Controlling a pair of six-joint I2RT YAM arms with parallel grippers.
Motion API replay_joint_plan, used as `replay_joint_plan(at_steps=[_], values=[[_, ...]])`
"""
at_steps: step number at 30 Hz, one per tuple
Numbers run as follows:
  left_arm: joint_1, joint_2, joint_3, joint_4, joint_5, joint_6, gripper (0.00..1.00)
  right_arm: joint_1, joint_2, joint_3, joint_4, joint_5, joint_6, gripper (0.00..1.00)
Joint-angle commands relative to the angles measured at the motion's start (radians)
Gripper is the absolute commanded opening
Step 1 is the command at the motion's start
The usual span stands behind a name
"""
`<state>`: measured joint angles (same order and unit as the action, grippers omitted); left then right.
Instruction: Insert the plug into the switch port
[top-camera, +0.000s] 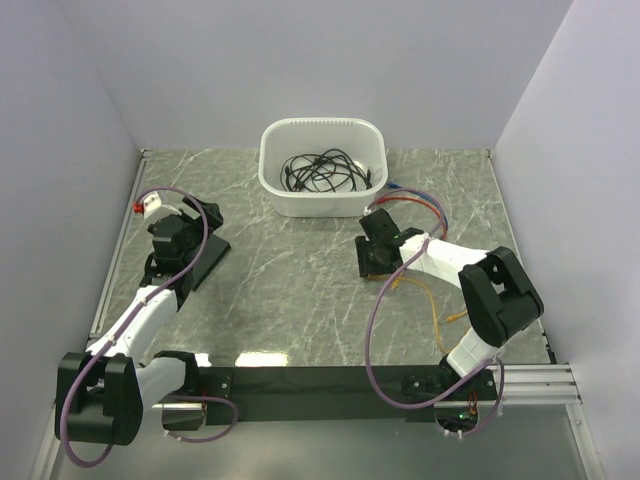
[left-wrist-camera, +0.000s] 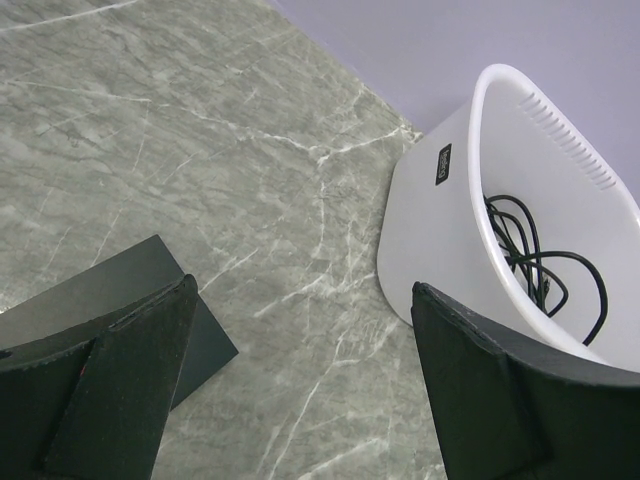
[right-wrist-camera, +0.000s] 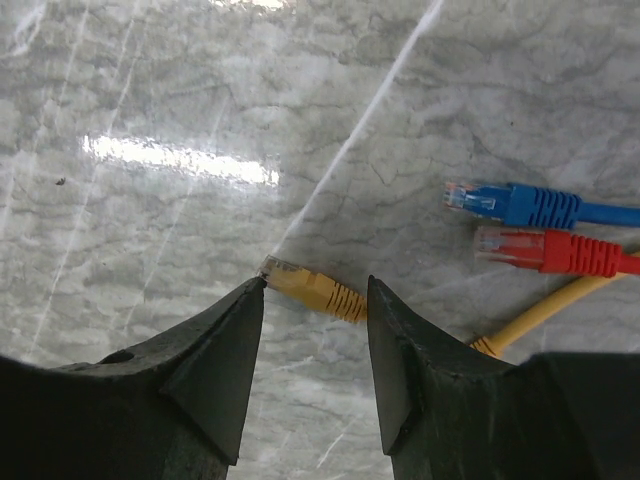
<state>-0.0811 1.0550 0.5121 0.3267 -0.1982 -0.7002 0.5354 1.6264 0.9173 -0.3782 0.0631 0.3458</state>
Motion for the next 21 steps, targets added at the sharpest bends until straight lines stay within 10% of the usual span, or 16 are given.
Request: replay_joint_plan(at_steps=[1, 21], values=[[-0.005, -0.030, -0.001, 0.011, -0.004, 0.007, 0.94, 0.014, 0.015, 0.022, -0.039, 0.009, -0.013, 0.53], [-0.005, -0.053, 0.000, -0.006, -0.001, 0.002, 0.93, 0.044, -0.033, -0.006, -0.103, -0.019, 0.002, 0.39]])
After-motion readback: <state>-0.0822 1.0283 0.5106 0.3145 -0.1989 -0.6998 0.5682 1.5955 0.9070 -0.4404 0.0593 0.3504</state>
